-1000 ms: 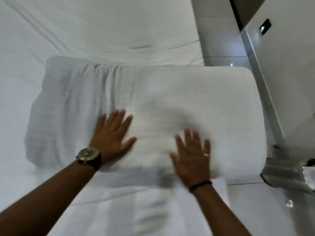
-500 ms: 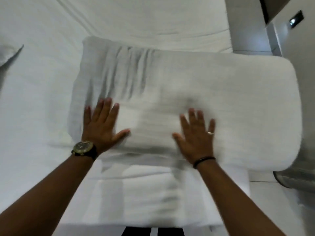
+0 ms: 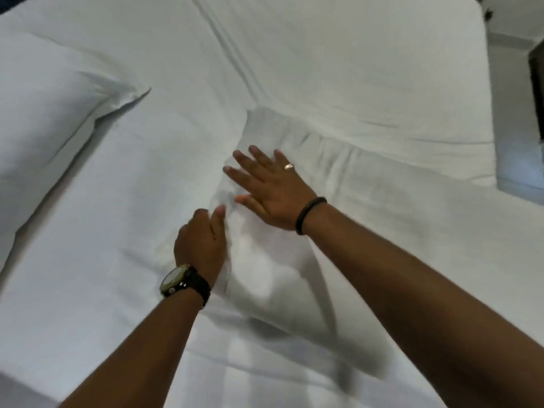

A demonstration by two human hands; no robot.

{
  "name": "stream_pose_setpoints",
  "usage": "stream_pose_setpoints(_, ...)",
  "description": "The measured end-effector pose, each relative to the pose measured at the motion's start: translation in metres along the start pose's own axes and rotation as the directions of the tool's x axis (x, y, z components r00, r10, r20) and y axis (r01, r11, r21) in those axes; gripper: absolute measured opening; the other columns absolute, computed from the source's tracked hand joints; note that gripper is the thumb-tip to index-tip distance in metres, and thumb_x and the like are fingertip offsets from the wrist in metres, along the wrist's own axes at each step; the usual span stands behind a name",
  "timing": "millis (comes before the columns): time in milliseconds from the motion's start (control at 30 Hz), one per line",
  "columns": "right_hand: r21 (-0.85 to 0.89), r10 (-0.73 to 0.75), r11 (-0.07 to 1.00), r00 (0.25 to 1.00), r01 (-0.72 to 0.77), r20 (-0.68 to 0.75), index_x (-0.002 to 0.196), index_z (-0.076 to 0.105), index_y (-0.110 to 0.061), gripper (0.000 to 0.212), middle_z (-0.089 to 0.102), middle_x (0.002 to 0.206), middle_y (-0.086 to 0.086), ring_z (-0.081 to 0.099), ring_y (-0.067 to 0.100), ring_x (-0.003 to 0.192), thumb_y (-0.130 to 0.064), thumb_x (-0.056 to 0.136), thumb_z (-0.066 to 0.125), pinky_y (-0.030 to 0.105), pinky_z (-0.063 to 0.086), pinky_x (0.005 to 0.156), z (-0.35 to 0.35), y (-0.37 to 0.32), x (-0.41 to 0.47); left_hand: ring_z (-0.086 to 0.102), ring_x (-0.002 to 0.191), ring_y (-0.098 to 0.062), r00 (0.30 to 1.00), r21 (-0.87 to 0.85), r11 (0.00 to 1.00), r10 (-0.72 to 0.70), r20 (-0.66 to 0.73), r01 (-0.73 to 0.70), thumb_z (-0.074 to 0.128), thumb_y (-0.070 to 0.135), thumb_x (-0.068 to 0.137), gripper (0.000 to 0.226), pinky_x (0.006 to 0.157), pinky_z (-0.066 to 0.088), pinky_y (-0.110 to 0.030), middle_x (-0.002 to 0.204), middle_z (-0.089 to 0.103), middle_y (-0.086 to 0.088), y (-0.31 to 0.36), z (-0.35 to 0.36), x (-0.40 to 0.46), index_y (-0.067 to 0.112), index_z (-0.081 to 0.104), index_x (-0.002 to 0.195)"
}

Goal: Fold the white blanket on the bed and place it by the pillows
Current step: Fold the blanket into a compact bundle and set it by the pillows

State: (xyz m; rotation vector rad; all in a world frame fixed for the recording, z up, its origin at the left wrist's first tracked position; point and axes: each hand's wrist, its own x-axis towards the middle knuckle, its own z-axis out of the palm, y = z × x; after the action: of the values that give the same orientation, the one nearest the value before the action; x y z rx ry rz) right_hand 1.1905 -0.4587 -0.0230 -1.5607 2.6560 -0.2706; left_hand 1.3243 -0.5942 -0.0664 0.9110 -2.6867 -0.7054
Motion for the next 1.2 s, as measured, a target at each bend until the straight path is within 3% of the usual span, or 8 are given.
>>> stream_pose_setpoints(100,-0.16,0.238,0.965,0.948,-0.207,0.211,0.152,0.01,-0.039,0.073,0.006,0.163,-0.005,0.002,0.02,0.15,-0.071,0.087,0.004,0.06,-0.001,0.115,0.009,0.066,0.04,0.043,0.053,-0.024,0.998,-0.076,0.997,0.012,0.058,-0.008,0.027,0.057,0.098,0.054,0.052,0.027,-0.035,0.055,0.047,-0.001,-0.024,-0.003,0.008,0.017,0.035,0.063)
stream_pose_setpoints(200,-0.194,0.768,0.619,0.536,-0.761,0.351,0.153,0.002,-0.038,0.082,-0.001,0.163,-0.004,-0.002,0.025,0.149,-0.08,0.083,0.005,0.066,-0.002,0.112,0.001,0.147,0.03,0.042,0.052,-0.018,0.989,-0.143,0.987,-0.047,0.143,0.067,0.032,0.055,0.099,0.056,0.053,0.03,-0.034,0.052,0.044,0.002,-0.042,0.002,0.011,0.017,0.035,0.057)
stream_pose_setpoints(400,0.063,0.374,0.926,0.927,-0.372,-0.019,0.152,0.019,-0.035,0.083,0.017,0.161,0.001,0.015,0.018,0.148,-0.079,0.082,0.024,0.053,0.009,0.116,-0.006,0.107,0.02,0.04,0.05,-0.014,0.989,-0.166,0.984,-0.038,0.146,0.063,0.031,0.056,0.099,0.054,0.054,0.028,-0.032,0.051,0.041,0.004,-0.045,0.015,0.012,0.023,0.032,0.056)
stream_pose_setpoints(667,0.103,0.671,0.499,0.459,-0.86,0.582,0.148,0.025,-0.046,0.118,0.029,0.157,-0.007,0.029,0.02,0.142,-0.103,0.045,0.037,0.041,0.023,0.112,-0.043,0.229,-0.108,0.055,0.107,-0.04,0.895,-0.121,0.96,-0.279,-0.347,0.253,0.061,0.067,0.079,0.078,0.092,0.043,-0.046,0.113,0.059,-0.024,-0.024,0.012,-0.091,-0.002,0.054,0.116)
stream_pose_setpoints(767,0.098,0.643,0.488,0.433,-0.867,0.631,0.148,0.023,-0.048,0.108,0.03,0.156,-0.003,0.035,0.026,0.138,-0.099,0.054,0.038,0.041,0.03,0.107,-0.044,0.227,-0.122,0.071,0.077,-0.018,0.599,-0.675,0.261,-0.729,0.331,0.691,0.065,0.093,0.032,0.115,0.065,0.057,-0.031,0.083,0.074,-0.005,0.051,0.031,-0.171,0.002,0.058,0.102)
stream_pose_setpoints(867,0.116,0.626,0.52,0.47,-0.846,0.622,0.146,0.037,-0.033,0.121,0.039,0.151,0.005,0.043,0.03,0.129,-0.102,0.047,0.032,0.042,0.038,0.098,-0.042,0.223,-0.12,0.071,0.095,-0.023,0.402,-0.541,-0.205,-0.472,0.785,0.816,0.083,0.068,0.044,0.103,0.083,0.057,-0.047,0.108,0.074,-0.005,0.115,0.067,-0.216,0.02,0.052,0.13)
stream_pose_setpoints(1033,0.125,0.621,0.426,0.389,-0.896,0.68,0.15,0.029,-0.024,0.119,0.032,0.155,0.003,0.038,0.028,0.136,-0.096,0.056,0.04,0.04,0.038,0.099,-0.048,0.215,-0.13,0.066,0.112,-0.02,0.472,-0.636,-0.247,-0.49,0.733,0.731,0.096,0.045,0.043,0.107,0.099,0.049,-0.051,0.126,0.067,0.005,0.132,0.09,-0.222,0.038,0.047,0.138)
stream_pose_setpoints(1200,0.158,0.461,0.342,0.312,-0.926,0.831,0.154,0.013,-0.028,0.172,0.032,0.154,-0.003,0.045,0.018,0.127,-0.088,0.001,0.067,0.032,0.036,0.099,-0.063,0.207,-0.142,0.066,0.112,-0.026,0.503,-0.659,-0.175,-0.512,0.696,0.732,0.094,0.043,0.05,0.089,0.101,0.047,-0.052,0.124,0.068,-0.005,0.124,0.081,-0.219,0.017,0.062,0.13)
